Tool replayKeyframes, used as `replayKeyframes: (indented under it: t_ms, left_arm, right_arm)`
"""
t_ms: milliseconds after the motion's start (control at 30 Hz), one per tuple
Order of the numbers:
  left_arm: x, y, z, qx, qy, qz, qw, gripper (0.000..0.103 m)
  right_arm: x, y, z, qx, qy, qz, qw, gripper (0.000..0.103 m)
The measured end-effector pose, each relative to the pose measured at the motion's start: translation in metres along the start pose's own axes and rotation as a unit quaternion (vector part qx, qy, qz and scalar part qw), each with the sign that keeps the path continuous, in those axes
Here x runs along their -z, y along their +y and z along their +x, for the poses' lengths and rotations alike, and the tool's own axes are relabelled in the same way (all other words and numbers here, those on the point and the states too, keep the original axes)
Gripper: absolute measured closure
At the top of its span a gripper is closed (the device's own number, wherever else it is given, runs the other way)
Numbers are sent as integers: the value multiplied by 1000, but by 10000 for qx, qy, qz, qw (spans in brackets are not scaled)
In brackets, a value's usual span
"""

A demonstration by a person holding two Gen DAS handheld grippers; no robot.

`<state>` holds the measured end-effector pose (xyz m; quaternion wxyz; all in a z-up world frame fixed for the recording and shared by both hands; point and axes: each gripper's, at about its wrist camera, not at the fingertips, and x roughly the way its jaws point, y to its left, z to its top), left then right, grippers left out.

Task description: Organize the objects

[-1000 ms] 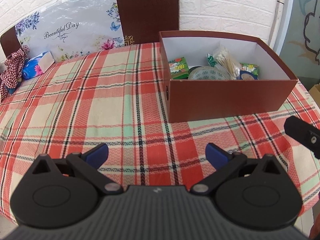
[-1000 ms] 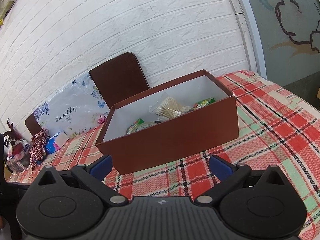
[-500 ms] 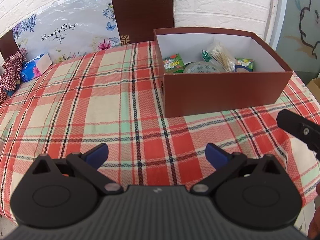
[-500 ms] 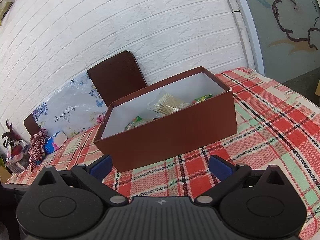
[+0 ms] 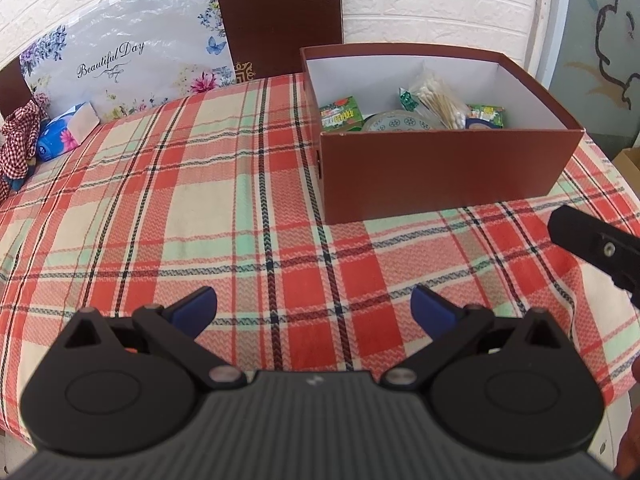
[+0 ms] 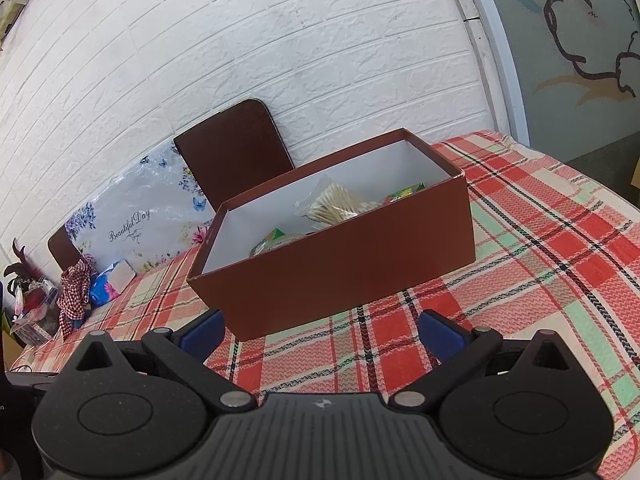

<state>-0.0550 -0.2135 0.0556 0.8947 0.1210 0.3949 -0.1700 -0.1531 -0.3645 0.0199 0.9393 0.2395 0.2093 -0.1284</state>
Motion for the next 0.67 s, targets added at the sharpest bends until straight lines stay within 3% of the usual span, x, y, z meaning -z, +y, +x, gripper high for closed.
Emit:
replayKeyframes:
  t_ms: [400,667]
  left_arm:
    - [1,0,4,41,72,-27,10000,0]
    - [2,1,-4,246,-191,-16,9995,0]
  right_arm:
    - [4,0,4,-6,68,-3,10000,0]
    - [5,3,5,5,94,-47,9999,0]
